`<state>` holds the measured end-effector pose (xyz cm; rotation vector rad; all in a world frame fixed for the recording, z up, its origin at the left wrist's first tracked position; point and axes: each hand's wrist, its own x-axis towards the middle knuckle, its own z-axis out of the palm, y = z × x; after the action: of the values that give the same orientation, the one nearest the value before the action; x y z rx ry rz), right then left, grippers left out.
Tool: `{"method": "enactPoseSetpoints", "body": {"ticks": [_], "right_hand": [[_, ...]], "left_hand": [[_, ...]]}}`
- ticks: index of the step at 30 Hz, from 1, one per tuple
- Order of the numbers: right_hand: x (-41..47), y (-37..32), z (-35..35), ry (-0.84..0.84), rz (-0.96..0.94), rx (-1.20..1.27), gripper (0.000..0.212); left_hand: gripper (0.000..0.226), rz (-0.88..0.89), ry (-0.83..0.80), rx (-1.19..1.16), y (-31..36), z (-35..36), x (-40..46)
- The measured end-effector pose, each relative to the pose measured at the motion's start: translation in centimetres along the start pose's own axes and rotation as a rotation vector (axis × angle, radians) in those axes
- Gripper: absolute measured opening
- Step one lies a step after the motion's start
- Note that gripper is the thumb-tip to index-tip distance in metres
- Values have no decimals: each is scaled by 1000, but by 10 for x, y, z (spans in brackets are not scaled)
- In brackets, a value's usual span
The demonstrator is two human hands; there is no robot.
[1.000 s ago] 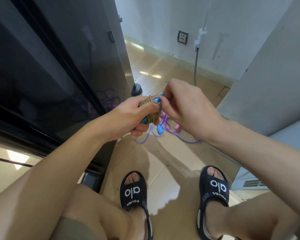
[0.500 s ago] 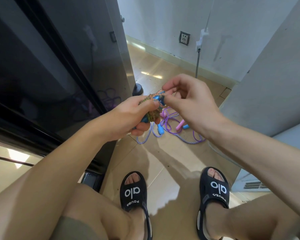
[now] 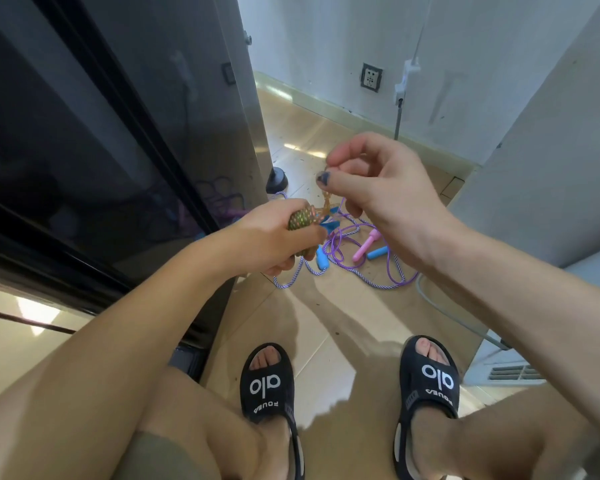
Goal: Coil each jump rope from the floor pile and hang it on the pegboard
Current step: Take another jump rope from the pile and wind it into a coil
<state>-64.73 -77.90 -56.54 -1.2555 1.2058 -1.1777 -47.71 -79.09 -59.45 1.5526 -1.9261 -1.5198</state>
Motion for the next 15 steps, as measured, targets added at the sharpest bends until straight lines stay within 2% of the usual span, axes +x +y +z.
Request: {"method": "enactPoseSetpoints", "body": {"ticks": [3, 8, 9, 13, 15], "right_hand": [[5, 4, -1, -50, 35, -101, 15], [14, 12, -8, -68, 88, -298, 5], [15, 13, -9, -69, 88, -293, 6], [18, 15, -9, -75, 143, -203, 15], [19, 16, -8, -59, 156, -179, 20]], "left_hand": [[25, 24, 20, 51, -3, 7, 3], [65, 6, 93, 224, -6, 16, 9], [64, 3, 110, 207, -7, 15, 11], [38, 66, 173, 279, -7, 10, 16], [36, 73, 190, 335, -6, 12, 21]]}}
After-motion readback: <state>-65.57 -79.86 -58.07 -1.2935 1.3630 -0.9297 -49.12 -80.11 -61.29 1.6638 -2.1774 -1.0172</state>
